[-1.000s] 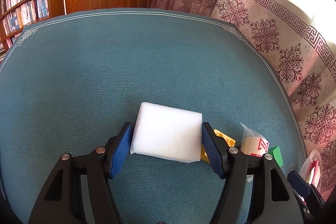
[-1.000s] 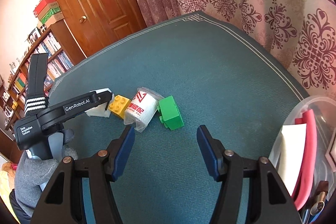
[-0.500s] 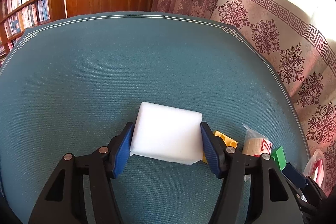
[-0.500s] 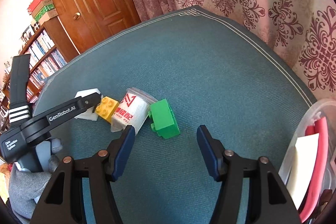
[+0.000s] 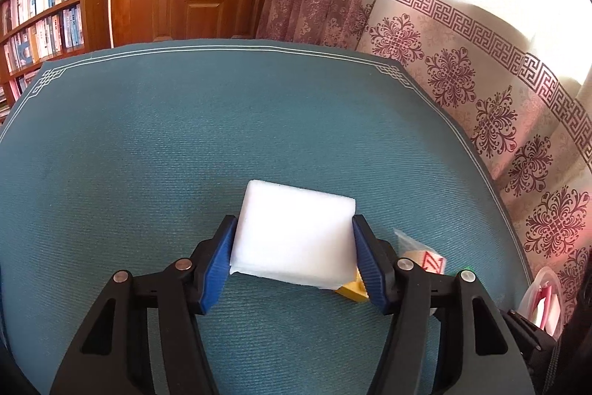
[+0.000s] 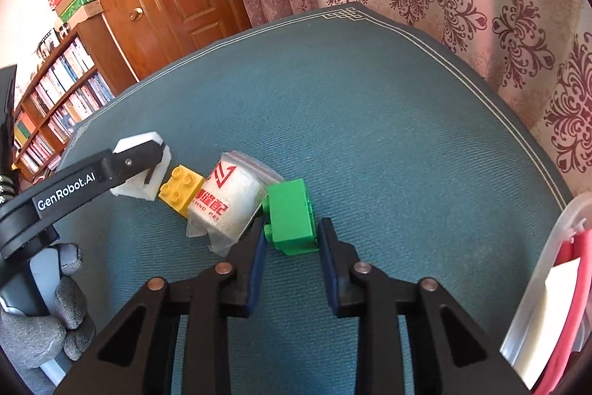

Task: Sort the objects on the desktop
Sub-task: 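Grasp the green toy brick with the right tool while the left tool holds the sponge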

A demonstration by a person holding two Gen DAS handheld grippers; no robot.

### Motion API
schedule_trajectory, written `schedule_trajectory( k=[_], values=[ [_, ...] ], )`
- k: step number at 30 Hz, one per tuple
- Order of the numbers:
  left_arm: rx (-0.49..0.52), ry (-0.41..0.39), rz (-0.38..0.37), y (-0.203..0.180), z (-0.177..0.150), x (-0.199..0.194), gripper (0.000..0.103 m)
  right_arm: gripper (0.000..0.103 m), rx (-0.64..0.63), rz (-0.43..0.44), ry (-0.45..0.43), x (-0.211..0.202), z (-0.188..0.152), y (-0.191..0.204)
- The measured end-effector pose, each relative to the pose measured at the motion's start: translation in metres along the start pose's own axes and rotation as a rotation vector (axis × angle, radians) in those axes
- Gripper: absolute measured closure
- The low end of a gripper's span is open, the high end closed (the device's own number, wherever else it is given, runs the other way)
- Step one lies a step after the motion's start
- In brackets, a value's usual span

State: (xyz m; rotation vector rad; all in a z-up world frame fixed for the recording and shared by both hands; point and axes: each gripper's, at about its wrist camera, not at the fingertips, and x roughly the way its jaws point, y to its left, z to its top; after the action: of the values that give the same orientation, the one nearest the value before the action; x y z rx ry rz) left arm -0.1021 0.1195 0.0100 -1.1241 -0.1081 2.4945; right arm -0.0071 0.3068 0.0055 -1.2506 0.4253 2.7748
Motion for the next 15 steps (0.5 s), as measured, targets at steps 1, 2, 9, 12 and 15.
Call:
schedule_trajectory(
  k=[1, 2, 9, 12, 15],
  values=[
    [0.002, -0.003, -0.004, -0.001, 0.001, -0.001, 0.039, 0.074, 0.000, 0.000, -0.002, -0.001, -0.001, 0.000],
    [0.006, -0.004, -0.010, -0.002, 0.001, -0.003, 0.039, 0.074, -0.001, 0.000, -0.005, -0.002, -0.002, 0.001],
    [0.002, -0.008, -0.025, 0.000, 0.006, -0.008, 0.039, 0.074, 0.006, 0.002, -0.031, -0.018, -0.008, 0.001],
    [0.007, -0.013, -0.035, -0.004, 0.007, -0.011, 0.039, 0.075, 0.022, 0.004, -0.040, -0.028, -0.011, -0.002],
    [0.022, -0.018, -0.049, -0.011, 0.008, -0.016, 0.039, 0.075, 0.034, 0.001, -0.049, -0.036, -0.013, -0.007]
  ],
)
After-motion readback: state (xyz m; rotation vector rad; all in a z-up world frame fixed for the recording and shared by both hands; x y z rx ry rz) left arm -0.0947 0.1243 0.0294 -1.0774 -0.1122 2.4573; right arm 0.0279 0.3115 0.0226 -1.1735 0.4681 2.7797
